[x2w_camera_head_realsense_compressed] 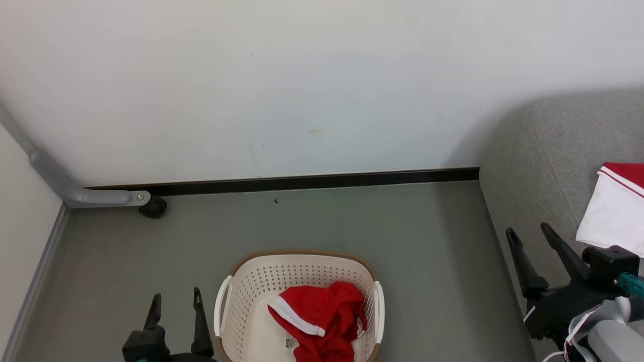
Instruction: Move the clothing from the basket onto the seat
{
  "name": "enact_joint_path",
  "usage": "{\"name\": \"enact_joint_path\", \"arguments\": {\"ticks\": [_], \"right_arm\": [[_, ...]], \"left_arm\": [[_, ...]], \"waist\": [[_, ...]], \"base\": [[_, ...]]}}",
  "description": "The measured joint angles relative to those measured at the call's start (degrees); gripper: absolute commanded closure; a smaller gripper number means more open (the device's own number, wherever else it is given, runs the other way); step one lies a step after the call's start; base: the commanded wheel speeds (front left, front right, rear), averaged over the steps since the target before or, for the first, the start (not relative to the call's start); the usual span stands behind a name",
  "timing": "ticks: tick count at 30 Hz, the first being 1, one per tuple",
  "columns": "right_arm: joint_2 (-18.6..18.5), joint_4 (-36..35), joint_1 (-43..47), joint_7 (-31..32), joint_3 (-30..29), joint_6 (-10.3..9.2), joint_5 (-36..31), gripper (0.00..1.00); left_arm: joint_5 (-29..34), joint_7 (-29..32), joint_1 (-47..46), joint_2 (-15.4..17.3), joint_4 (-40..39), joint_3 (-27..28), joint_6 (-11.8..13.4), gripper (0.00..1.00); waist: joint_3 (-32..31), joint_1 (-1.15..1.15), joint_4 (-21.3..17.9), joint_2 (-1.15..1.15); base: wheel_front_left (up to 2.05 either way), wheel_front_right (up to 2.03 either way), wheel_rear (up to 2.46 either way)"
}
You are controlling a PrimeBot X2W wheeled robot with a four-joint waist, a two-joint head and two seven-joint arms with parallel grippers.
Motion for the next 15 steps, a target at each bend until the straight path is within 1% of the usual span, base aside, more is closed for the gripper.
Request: {"name": "enact_joint_path", "arguments": {"ticks": [2, 15], "right_arm": [[0.1, -0.3, 0.0, 0.0, -0.5, -0.38, -0.2, 0.0], [0.6, -2.0, 0.4, 0.0, -2.7, -0.38, -2.3, 0.0]], "left_arm": [[-0.1, 0.0, 0.0, 0.0, -0.2, -0.3, 0.0, 0.0], [-0.1, 0.0, 0.1, 0.0, -1.2, -2.3, 0.0, 0.0]], "waist": [[0.0, 0.0, 0.0, 0.0], [0.6, 0.0, 0.0, 0.0]], "base": [[0.0, 0.0, 0.0], [0.0, 0.0, 0.0]]}}
